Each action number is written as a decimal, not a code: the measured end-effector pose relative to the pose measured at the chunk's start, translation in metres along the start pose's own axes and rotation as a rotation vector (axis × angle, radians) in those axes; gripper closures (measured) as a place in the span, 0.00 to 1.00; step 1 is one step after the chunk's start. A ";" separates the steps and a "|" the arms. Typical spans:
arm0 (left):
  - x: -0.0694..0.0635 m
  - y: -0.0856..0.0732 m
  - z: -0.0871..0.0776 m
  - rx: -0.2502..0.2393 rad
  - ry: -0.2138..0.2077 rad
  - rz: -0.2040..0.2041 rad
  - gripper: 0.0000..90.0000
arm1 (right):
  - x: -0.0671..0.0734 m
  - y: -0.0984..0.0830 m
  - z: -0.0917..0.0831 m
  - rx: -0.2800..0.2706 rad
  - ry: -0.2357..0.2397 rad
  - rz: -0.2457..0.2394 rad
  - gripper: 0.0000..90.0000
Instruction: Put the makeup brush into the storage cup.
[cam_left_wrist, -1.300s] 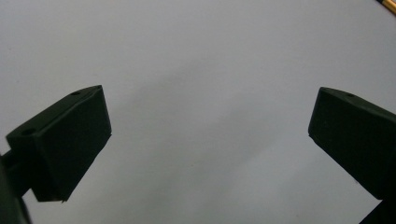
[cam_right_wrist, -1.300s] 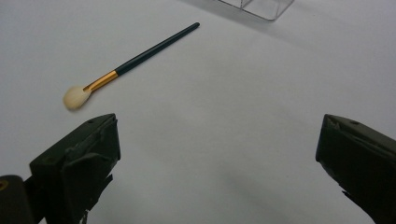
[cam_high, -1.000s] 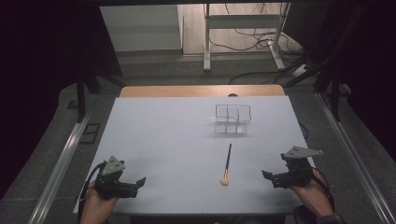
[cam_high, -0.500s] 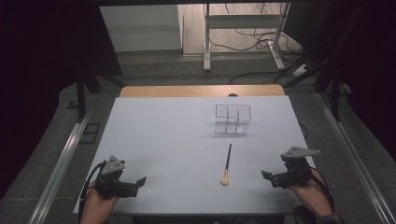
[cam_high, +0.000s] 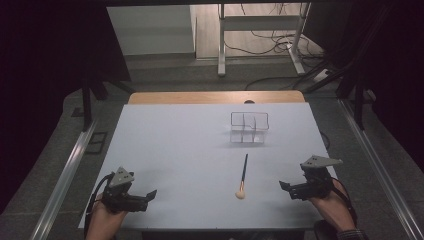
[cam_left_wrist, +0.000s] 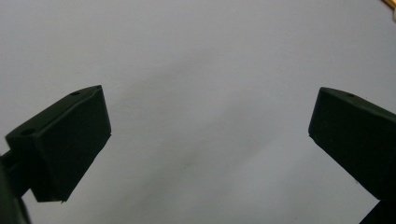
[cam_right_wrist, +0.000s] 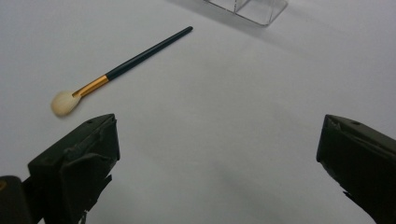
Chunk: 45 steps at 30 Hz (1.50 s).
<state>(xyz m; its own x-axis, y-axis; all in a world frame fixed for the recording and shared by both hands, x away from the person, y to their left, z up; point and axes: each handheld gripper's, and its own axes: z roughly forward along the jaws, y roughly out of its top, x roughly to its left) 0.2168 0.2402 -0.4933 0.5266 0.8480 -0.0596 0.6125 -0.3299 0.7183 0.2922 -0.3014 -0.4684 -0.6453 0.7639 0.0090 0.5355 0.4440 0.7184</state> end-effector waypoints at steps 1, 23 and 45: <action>0.000 0.000 0.000 0.001 -0.001 0.000 0.00 | 0.000 0.001 0.000 -0.003 -0.001 0.005 0.00; 0.002 0.000 0.000 0.008 -0.005 -0.013 0.00 | 0.000 0.016 0.003 0.067 -0.010 0.009 0.00; 0.001 0.000 0.001 0.022 -0.007 -0.011 0.00 | 0.004 0.037 0.017 0.152 -0.018 -0.035 0.00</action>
<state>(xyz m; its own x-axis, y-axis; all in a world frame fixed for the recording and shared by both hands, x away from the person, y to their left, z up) 0.2179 0.2407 -0.4946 0.5237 0.8489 -0.0721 0.6311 -0.3296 0.7022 0.3192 -0.2742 -0.4532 -0.6555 0.7547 -0.0279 0.5902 0.5349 0.6046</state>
